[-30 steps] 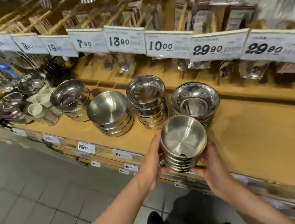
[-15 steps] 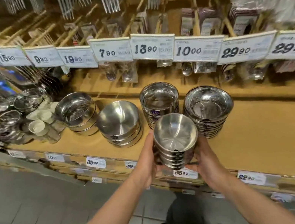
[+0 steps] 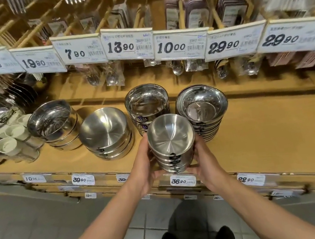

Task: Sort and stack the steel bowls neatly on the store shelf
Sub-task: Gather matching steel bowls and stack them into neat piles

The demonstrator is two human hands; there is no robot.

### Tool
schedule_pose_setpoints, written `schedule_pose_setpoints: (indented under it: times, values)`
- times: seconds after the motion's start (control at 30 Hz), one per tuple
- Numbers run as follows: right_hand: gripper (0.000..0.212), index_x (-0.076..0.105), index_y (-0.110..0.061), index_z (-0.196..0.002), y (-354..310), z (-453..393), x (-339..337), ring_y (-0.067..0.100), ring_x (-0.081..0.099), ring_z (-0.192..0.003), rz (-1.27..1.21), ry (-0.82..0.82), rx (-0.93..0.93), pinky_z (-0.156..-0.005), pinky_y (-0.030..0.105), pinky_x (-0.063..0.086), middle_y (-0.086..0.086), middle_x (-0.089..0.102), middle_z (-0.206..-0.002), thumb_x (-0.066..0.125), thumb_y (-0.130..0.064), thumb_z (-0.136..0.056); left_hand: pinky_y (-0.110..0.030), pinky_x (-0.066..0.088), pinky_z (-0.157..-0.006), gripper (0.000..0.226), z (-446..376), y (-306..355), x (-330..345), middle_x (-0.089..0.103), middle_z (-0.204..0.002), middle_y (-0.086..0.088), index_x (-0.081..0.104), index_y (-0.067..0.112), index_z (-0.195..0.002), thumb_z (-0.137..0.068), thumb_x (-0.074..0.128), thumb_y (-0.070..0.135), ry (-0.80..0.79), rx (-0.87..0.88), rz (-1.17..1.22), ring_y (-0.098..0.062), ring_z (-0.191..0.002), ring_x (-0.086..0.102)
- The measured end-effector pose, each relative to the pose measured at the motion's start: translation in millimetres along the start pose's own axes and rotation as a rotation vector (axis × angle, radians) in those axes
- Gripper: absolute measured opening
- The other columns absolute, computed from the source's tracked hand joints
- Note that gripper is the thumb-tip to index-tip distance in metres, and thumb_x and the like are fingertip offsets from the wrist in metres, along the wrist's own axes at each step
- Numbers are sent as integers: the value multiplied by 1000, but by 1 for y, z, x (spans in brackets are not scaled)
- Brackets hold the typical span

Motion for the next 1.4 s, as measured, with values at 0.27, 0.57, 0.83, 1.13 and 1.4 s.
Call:
schedule_pose_setpoints:
  times: [0.27,0.57,0.83,1.13,1.4]
  values:
    - [23,63,-56,-103,-2,1,2,1,61,-107,23,8,6,-104,59,49,-26,69,-108,41,-60,-100,-35,60,-66,78,3,4,3,66,-129,-3,64,35,-129,-73,50,88,-3,-5,-14,-25,-117,62]
    - [25,62,-61,-109,-8,8,-4,2,62,-115,79,-13,-38,-94,48,56,-23,67,-122,40,-64,-99,-34,60,-64,79,4,4,10,73,-116,1,69,38,-119,-65,50,92,0,-7,-40,-23,-112,64]
    - [37,50,-43,-130,-3,7,-24,14,43,-136,71,40,21,-90,43,49,-4,42,-153,38,-62,-100,-37,60,-69,63,5,-1,-2,63,-135,-2,62,33,-132,-92,39,76,64,0,27,-20,-121,60]
    - [54,47,-25,-145,-12,-5,-98,21,42,-133,62,104,82,-90,44,50,6,42,-151,40,-56,-101,-37,54,-76,39,36,-38,-30,64,-109,-4,63,20,-113,-103,44,52,384,36,106,-18,-100,60]
    - [67,45,-20,-145,-39,-8,-152,20,52,-125,218,-33,85,-75,34,54,9,51,-140,50,-62,-93,-33,48,-72,24,80,-93,27,51,-76,3,59,19,-94,-104,47,37,667,126,229,-14,-72,51]
Point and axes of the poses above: each hand's wrist, its own z-axis away from the middle knuckle, its own x-axis out of the palm, y = z × x, the point moved 8 cm from there along -z, towards the middle knuckle
